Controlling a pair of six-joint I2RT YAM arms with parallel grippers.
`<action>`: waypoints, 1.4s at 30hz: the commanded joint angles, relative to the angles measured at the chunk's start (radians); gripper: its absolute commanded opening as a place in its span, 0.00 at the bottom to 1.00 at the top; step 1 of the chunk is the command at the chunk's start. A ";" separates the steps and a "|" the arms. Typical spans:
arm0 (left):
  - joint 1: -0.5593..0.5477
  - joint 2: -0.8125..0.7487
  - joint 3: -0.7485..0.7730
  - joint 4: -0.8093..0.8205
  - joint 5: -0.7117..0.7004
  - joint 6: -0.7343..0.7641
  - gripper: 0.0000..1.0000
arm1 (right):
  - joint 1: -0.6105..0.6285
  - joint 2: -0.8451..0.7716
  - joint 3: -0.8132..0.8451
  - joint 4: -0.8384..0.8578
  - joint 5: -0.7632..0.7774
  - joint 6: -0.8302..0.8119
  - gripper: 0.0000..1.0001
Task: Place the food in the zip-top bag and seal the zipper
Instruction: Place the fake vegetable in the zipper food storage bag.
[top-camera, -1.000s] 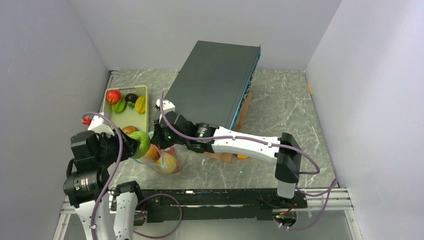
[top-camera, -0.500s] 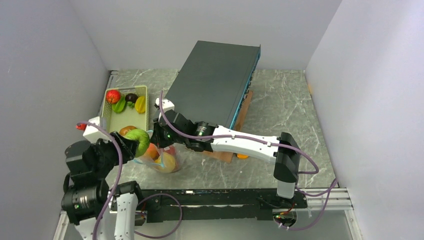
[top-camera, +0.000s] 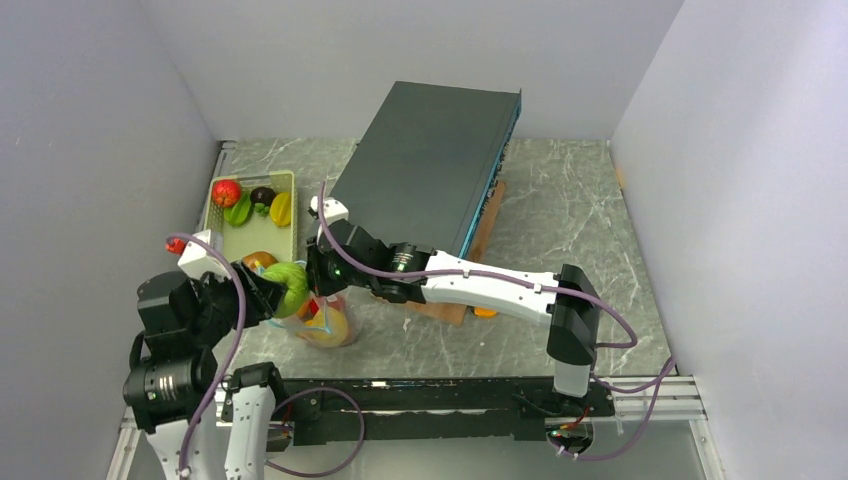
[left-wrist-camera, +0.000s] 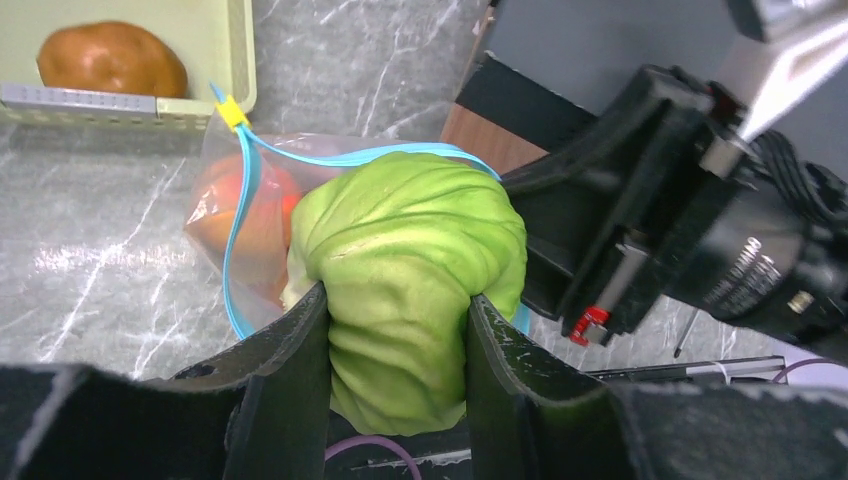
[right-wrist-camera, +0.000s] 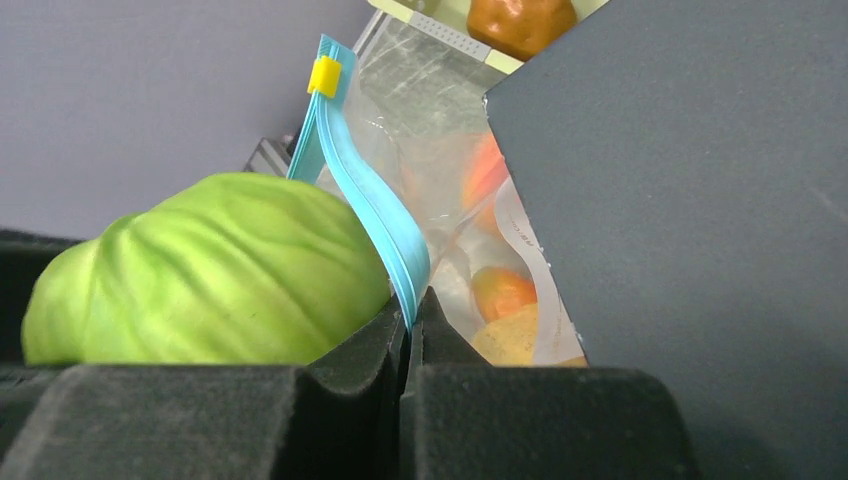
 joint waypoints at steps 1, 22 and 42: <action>-0.002 0.065 -0.075 0.008 -0.004 0.026 0.00 | -0.023 0.003 0.031 0.028 0.014 0.014 0.00; -0.002 0.068 -0.112 -0.030 -0.240 0.029 0.00 | -0.027 -0.004 0.038 0.038 0.011 0.017 0.00; -0.002 0.093 -0.091 0.036 -0.185 -0.033 1.00 | -0.028 -0.016 0.044 0.035 0.009 0.016 0.00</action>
